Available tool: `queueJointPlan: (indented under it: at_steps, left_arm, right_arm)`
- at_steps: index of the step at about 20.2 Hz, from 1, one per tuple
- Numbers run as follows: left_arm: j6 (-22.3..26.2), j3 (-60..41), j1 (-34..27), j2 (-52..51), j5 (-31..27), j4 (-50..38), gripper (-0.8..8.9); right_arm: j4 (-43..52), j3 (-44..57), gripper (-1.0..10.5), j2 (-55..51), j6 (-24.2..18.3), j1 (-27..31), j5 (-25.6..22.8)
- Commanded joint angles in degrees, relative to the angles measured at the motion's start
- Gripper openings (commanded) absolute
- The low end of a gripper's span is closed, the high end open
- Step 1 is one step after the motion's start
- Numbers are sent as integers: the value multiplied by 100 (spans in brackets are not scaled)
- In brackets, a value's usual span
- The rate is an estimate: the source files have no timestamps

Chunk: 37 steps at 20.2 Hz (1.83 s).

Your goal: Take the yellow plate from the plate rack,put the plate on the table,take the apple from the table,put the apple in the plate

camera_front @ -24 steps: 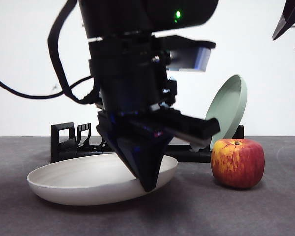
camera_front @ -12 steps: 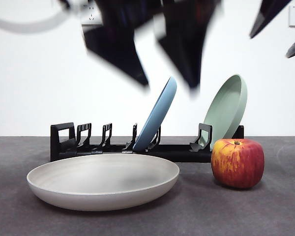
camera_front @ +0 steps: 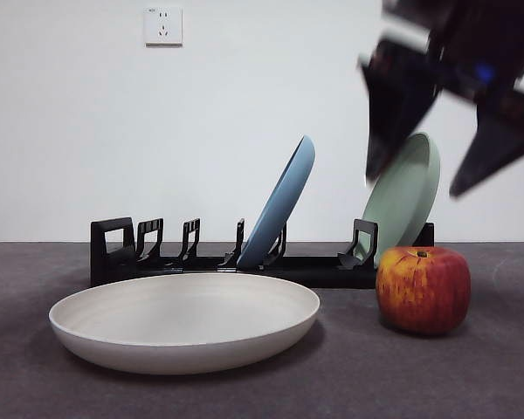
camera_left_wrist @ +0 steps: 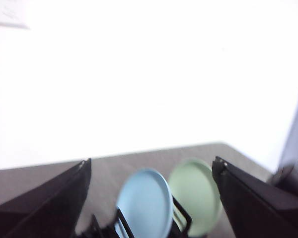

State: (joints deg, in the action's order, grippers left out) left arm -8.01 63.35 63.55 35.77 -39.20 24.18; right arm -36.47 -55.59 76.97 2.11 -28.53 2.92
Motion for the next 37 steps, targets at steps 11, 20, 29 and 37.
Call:
queueJointPlan:
  at_steps: [11,20,29,37]
  left_arm:
    - [223,-20,11,-518,-428,385,407]
    - [223,-20,11,-518,-424,546,407]
    - [225,-20,11,-518,-424,549,407]
    - [223,-20,11,-518,-424,726,407]
  right_arm:
    - [227,-9,62,1635,17,-20,-37]
    - [-76,-413,-9,1054,105,-46,9]
    - [-295,-2361,-12,1167,101,-1294,155]
    - [-90,-2669,-12,2855,33,-2031,-31]
